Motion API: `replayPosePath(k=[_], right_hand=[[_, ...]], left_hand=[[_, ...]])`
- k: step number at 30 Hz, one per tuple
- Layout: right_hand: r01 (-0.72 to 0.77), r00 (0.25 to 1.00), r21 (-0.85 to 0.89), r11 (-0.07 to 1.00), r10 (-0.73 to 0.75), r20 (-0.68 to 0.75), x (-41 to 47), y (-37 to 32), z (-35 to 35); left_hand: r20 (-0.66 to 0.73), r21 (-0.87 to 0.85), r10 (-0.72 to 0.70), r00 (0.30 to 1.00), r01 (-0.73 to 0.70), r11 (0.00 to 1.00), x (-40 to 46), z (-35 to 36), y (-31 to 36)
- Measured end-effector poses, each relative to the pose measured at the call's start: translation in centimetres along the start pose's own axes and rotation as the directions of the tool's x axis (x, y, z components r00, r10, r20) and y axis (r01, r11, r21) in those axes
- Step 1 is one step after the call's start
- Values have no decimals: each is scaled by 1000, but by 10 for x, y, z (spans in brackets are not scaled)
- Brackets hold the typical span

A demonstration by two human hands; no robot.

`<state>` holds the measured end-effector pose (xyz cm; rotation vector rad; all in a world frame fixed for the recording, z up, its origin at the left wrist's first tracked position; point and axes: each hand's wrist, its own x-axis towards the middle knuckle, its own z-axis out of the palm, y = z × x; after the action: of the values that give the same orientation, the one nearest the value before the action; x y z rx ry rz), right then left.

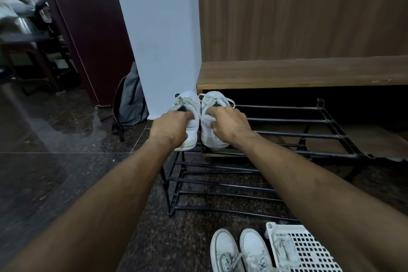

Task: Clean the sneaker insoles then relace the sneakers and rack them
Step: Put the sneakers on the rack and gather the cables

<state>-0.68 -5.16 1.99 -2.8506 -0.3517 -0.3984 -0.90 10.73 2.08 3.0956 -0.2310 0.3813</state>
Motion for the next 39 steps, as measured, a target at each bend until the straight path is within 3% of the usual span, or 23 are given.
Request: replayPosePath(k=[5,9,12,15,17,19,22,25,28,32,36,39], right_hand=[[33,999,104,994,-30,-26,-5,8,14],[98,950,229,968,-22,-312,-58,25,48],[43,956,314,949,52,-288,-127,39,94],[-172,985,250,953,172,21,-204,56,140],[-307,929,112,945,271,253,-252,65,162],[-330,846,-25,944,308,435,-292,72,176],[-310,726,-88,947,295,621,-331,77,197],[-263,662,-89,961,247,708,-350,80,221],[-208,666,-152,966,254,701,-353,79,234],[-166,709,-138,976,216,672,-349,83,236],[-151,705,-28,988,127,698,-348,81,220],[-137,697,1,991,96,711,-345,76,197]], left_hand=[[-4,15,44,999,-44,999,0,5,0],[-301,113,209,931,-182,977,-39,32,3],[-411,18,257,875,-274,961,-95,76,24],[-197,-201,242,950,-281,938,-164,138,55],[116,-338,220,969,-169,926,-211,174,75],[377,-352,226,898,-87,932,-252,205,91],[569,-282,230,790,-76,956,-290,235,114],[653,-162,217,725,-146,976,-303,251,135],[696,-54,208,687,-239,970,-307,259,148],[672,12,180,719,-254,967,-301,265,150],[714,-10,178,678,-244,970,-298,254,140],[703,-13,164,692,-218,976,-297,235,127]])
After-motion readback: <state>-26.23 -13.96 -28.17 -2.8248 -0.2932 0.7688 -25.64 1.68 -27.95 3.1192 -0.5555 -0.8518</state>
